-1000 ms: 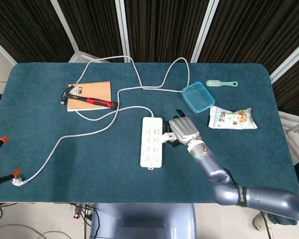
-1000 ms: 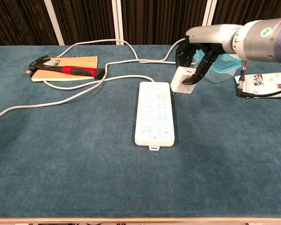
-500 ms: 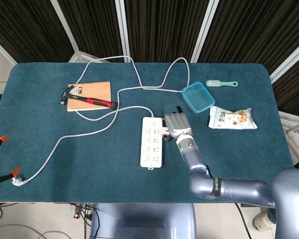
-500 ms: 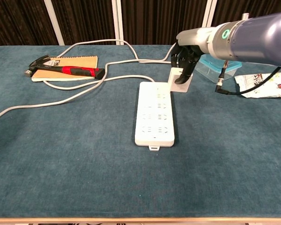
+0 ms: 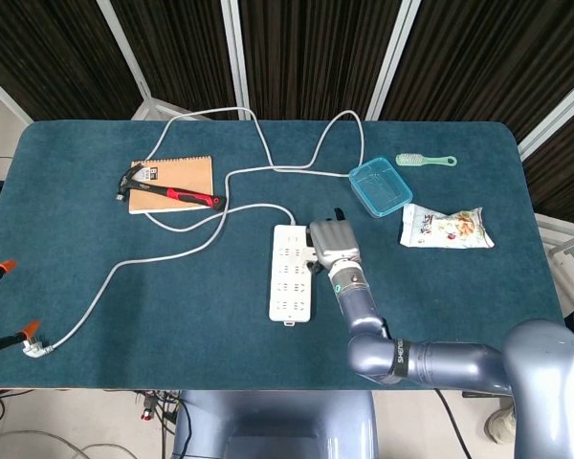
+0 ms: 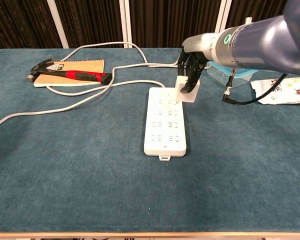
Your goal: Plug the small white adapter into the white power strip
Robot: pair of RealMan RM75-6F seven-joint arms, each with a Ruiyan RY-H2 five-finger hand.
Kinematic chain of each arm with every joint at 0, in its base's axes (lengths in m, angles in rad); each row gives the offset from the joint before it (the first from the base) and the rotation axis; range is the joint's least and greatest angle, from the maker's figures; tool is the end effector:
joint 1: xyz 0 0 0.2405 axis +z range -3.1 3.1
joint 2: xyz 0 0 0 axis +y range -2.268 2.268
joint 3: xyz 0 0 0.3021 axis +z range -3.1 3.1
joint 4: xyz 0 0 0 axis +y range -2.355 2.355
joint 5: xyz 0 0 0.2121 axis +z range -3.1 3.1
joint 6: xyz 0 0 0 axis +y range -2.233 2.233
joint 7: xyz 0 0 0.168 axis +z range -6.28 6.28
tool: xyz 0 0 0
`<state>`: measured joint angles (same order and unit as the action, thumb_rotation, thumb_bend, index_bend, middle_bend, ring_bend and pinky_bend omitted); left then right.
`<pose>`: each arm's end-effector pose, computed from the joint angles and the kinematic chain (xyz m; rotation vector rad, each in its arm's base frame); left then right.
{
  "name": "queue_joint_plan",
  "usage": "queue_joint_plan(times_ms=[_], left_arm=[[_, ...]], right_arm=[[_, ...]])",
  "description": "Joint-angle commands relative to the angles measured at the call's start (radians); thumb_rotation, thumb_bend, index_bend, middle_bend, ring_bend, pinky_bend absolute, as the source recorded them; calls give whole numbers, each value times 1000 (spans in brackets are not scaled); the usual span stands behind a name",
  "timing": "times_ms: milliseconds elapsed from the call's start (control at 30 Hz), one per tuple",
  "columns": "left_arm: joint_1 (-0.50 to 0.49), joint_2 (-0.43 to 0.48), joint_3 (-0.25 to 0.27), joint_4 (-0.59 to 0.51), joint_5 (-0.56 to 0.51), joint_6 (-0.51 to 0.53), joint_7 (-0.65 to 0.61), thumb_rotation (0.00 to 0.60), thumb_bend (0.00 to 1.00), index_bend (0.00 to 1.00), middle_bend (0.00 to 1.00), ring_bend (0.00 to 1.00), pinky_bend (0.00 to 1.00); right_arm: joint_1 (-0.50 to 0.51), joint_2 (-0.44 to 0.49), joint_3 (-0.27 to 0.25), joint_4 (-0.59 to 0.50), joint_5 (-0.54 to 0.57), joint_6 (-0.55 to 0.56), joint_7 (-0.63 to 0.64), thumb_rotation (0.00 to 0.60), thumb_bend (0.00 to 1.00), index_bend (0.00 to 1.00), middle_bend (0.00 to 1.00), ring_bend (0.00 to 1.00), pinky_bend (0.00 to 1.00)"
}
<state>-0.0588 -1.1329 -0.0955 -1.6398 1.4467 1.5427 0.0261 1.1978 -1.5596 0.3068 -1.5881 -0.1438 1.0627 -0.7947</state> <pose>-0.3524 0.2077 0.1892 -1.2628 -0.8779 -0.9363 -0.0603 -0.4546 -0.0306 1.7265 -1.1595 0.6555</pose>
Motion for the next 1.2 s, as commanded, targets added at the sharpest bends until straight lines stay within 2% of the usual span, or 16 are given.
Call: queue_joint_plan(times_ms=[33, 533, 1200], left_arm=[[1, 3, 0, -1, 0, 1, -5, 600, 67, 167, 0, 0, 0], [0, 7, -4, 2, -8, -1, -18, 600, 67, 167, 0, 0, 0], [3, 7, -6, -1, -9, 8, -16, 600, 67, 167, 0, 0, 0]], right_arm=[[6, -21, 1, 10, 1, 7, -1, 600, 485, 585, 579, 302, 36], [21, -85, 10, 55, -1, 34, -22, 600, 486, 585, 579, 302, 36], [8, -82, 18, 44, 15, 16, -40, 600, 486, 586, 579, 302, 36]])
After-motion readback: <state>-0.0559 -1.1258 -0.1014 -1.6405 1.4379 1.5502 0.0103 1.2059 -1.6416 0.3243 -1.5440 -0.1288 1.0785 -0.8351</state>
